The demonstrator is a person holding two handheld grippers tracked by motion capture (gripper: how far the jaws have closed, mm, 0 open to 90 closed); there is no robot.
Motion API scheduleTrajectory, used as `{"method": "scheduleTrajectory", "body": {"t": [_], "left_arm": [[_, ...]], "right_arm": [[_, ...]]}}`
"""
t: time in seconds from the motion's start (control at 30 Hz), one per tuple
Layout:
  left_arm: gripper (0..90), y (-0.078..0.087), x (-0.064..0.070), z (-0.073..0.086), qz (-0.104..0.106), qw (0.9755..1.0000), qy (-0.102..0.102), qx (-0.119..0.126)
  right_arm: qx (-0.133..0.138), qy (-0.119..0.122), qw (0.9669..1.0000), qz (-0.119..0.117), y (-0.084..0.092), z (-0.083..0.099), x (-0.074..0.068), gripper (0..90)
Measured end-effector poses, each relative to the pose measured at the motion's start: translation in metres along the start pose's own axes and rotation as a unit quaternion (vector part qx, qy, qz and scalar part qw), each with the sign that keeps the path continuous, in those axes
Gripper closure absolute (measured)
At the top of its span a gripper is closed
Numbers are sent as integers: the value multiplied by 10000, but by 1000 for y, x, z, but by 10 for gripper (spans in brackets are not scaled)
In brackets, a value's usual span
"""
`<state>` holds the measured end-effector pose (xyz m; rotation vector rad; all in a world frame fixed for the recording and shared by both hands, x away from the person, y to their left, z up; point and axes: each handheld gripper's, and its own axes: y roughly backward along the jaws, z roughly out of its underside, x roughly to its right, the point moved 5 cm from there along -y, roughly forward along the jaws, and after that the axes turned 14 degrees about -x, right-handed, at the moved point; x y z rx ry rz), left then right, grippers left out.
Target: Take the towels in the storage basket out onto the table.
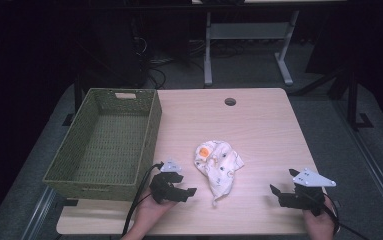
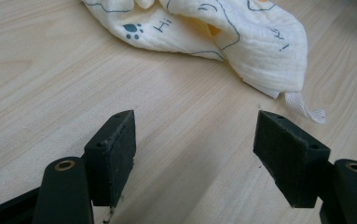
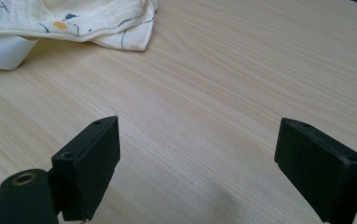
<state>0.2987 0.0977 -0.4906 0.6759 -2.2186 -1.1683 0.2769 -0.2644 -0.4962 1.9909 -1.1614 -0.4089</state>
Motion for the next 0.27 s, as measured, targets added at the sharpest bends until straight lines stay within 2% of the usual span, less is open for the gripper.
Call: {"method": "scheduleTrajectory", "body": {"t": [0.27], "left_arm": [[293,0,-1,-4,-30,10000,-54,63]], "right_arm": [[-5,112,9999,-13,-3,-2,-2,137]]}}
